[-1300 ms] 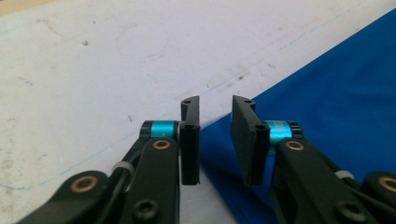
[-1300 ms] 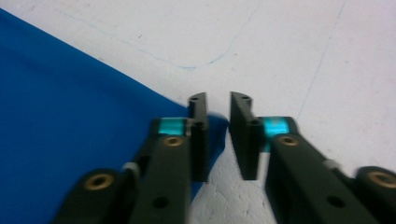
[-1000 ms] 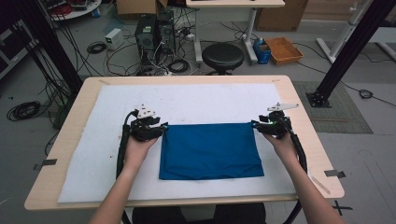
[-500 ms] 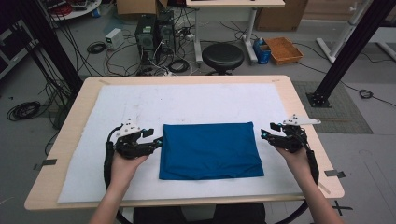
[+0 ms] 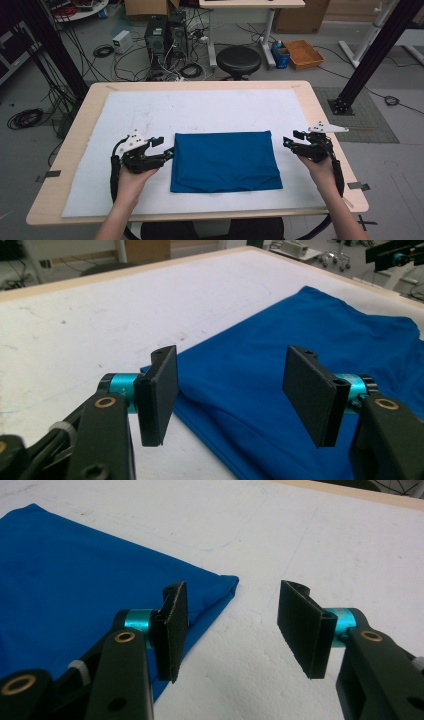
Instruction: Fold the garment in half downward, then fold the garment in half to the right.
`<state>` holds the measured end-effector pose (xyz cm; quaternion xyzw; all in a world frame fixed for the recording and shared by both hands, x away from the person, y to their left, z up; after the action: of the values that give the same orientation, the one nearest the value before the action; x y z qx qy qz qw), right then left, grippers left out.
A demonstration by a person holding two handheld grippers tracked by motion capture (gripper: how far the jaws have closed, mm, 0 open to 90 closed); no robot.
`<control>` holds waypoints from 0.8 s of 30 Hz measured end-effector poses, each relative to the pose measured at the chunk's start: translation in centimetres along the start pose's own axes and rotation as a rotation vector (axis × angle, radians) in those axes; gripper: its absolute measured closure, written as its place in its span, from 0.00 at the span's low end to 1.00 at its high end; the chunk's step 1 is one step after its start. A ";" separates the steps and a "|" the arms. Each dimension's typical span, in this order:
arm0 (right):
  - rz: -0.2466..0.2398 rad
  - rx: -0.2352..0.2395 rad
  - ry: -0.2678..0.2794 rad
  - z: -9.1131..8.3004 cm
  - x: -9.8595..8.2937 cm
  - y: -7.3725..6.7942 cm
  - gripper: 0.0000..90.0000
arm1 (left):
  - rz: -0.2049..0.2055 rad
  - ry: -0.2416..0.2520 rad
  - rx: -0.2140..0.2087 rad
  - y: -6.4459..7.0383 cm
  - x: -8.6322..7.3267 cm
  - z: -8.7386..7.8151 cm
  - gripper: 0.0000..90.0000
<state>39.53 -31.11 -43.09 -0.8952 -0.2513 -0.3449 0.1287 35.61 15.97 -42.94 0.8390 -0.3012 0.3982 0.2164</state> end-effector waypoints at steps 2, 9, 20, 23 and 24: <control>0.000 0.001 0.000 0.1 0.0 0.0 0.52 | -0.011 -0.011 -0.017 0.1 0.0 0.1 0.38; 0.004 -0.001 0.002 0.0 0.0 0.1 0.52 | -0.022 -0.011 -0.044 0.2 0.1 0.1 0.38; 0.002 -0.004 0.005 0.1 0.2 0.0 0.52 | -0.036 -0.048 0.035 0.6 0.0 -0.9 0.37; 0.003 -0.003 0.005 0.1 0.1 0.0 0.52 | -0.123 -0.049 0.039 0.8 -0.7 -1.5 0.37; 0.001 -0.004 0.006 0.0 0.1 0.1 0.52 | -0.174 -0.048 0.023 0.8 -1.0 -1.7 0.36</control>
<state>39.66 -31.10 -43.03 -0.8945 -0.2500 -0.3479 0.1280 33.69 16.73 -42.63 0.8738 -0.2278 0.3609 0.2333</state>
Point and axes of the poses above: each handheld gripper's, and its own axes: z roughly forward along the jaws, x roughly out of its top, y roughly to its right, the point moved 5 cm from there along z, roughly forward along the jaws, and after that the axes turned 15 degrees about -y, right-handed, at the moved point
